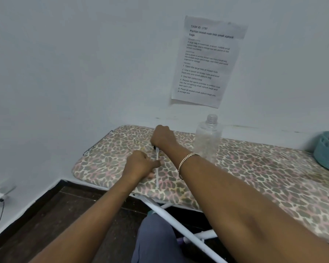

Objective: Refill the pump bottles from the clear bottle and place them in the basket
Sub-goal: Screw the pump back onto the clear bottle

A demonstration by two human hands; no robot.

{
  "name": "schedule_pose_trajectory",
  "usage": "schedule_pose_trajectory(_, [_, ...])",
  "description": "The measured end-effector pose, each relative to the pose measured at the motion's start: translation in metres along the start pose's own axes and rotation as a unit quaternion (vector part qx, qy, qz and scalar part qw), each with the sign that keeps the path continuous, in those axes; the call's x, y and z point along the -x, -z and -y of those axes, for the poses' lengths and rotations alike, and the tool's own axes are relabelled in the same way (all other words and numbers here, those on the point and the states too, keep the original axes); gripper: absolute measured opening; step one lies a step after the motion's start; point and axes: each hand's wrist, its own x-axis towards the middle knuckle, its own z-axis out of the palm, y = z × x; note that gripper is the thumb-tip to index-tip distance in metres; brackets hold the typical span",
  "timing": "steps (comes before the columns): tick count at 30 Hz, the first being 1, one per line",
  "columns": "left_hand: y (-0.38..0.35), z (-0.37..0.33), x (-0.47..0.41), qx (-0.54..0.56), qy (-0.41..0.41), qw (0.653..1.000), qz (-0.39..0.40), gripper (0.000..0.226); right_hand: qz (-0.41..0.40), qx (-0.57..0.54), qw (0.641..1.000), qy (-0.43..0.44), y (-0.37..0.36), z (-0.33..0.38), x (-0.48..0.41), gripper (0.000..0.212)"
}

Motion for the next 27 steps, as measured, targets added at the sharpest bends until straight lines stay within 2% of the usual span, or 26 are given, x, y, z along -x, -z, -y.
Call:
schedule_pose_trajectory(2, [-0.002, 0.000, -0.008, -0.007, 0.009, 1.000, 0.013, 0.033, 0.006, -0.012, 1.000, -0.020, -0.011, -0.009, -0.009, 0.004])
schedule_pose_trajectory(4, [-0.004, 0.003, -0.014, -0.021, 0.016, 0.999, 0.019, 0.027, 0.010, -0.006, 0.999, -0.031, -0.023, -0.015, -0.021, 0.022])
schedule_pose_trajectory(7, [-0.006, 0.006, -0.019, -0.034, 0.023, 0.999, 0.027, 0.027, 0.015, -0.018, 0.999, -0.039, -0.031, -0.018, -0.031, 0.005])
schedule_pose_trajectory(9, [-0.006, 0.007, -0.021, -0.032, 0.029, 0.999, 0.027, 0.025, 0.016, -0.031, 0.998, -0.046, -0.028, -0.017, -0.031, 0.013])
schedule_pose_trajectory(16, [-0.004, 0.003, -0.017, -0.024, 0.029, 0.999, 0.026, 0.012, -0.002, -0.098, 0.993, -0.063, -0.010, -0.010, -0.026, 0.004])
schedule_pose_trajectory(20, [-0.003, -0.006, -0.014, -0.046, -0.003, 0.999, 0.011, 0.025, -0.026, -0.131, 0.989, -0.058, 0.011, 0.000, -0.022, 0.017])
schedule_pose_trajectory(22, [-0.002, -0.013, -0.011, -0.040, -0.017, 0.999, 0.001, 0.038, -0.040, -0.142, 0.988, -0.044, 0.031, 0.008, -0.012, 0.011])
schedule_pose_trajectory(23, [-0.001, -0.017, -0.011, -0.031, -0.021, 0.999, 0.000, 0.037, -0.047, -0.144, 0.988, -0.036, 0.041, 0.012, -0.007, 0.009])
schedule_pose_trajectory(25, [0.002, -0.027, -0.010, -0.026, -0.031, 0.999, -0.005, 0.023, -0.065, -0.149, 0.986, -0.027, 0.059, 0.018, -0.002, 0.022])
schedule_pose_trajectory(27, [0.006, -0.040, -0.007, -0.027, -0.045, 0.999, -0.012, 0.008, -0.081, -0.157, 0.984, -0.015, 0.079, 0.024, 0.004, 0.026])
